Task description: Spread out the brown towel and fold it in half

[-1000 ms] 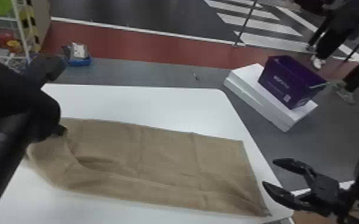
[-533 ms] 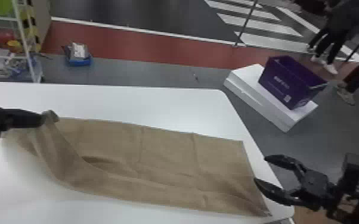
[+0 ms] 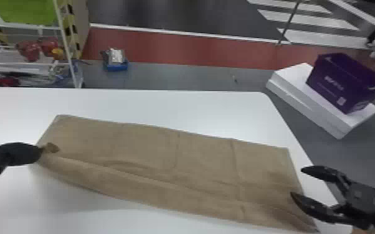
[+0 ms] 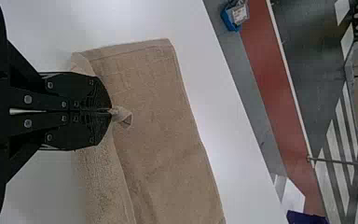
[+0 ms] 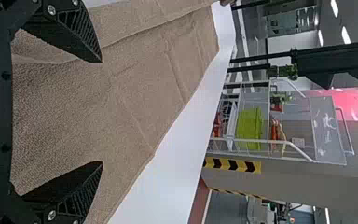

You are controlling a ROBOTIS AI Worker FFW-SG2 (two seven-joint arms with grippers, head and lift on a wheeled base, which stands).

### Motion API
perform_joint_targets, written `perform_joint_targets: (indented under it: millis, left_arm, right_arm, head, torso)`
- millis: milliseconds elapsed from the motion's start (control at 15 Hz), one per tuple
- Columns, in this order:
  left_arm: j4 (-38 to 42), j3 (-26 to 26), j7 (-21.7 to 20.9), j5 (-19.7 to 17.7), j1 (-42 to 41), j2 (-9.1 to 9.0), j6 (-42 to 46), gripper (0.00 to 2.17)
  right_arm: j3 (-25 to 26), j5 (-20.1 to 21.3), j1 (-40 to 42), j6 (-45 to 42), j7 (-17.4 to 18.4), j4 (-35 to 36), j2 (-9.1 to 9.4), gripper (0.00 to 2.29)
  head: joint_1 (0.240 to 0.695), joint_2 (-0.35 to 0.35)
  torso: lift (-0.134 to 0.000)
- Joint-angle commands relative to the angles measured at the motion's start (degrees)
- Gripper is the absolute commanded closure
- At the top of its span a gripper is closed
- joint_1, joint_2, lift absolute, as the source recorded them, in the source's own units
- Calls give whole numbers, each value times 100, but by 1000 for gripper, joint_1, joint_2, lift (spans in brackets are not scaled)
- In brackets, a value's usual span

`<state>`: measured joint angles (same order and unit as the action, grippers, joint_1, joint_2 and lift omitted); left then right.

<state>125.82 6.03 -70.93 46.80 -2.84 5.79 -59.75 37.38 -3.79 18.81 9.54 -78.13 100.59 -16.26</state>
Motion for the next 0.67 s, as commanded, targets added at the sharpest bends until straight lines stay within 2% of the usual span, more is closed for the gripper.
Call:
perform_joint_targets:
  millis: [0, 200, 267, 333, 400, 467, 533, 600]
  left_arm:
    - [118, 302, 18, -154, -375, 124, 424, 1902]
    - [250, 689, 53, -329, -735, 159, 635, 1899]
    - [294, 759, 106, -400, -858, 159, 635, 1737]
    - [338, 864, 255, -514, -964, 151, 635, 1447]
    - [338, 917, 273, -523, -1025, 159, 635, 977]
    - [356, 1014, 343, -540, -1104, 151, 618, 124]
    - [364, 1146, 422, -567, -1166, 151, 618, -2]
    - [391, 1286, 422, -567, -1192, 151, 618, -2]
  right_arm:
    - [-56, 27, -1, 27, -19, 49, 26, 113]
    - [-143, 106, -27, 44, -19, 57, 44, 113]
    - [-179, 106, -27, 80, -19, 66, 44, 113]
    - [-205, 106, -36, 80, -19, 75, 79, 113]
    - [-223, 124, -36, 62, -19, 75, 96, 113]
    - [-258, 141, -36, 62, -19, 75, 96, 113]
    - [-275, 141, -36, 62, -19, 66, 96, 113]
    - [-284, 141, -36, 62, -19, 66, 96, 113]
  head:
    - [695, -177]
    - [695, -125]
    - [695, -114]
    - [695, -103]
    - [695, -94]
    - [695, -81]
    - [695, -60]
    - [695, -47]
  torso:
    - [-134]
    - [-134]
    - [-134]
    - [-134]
    - [-134]
    - [-134]
    - [-134]
    - [-134]
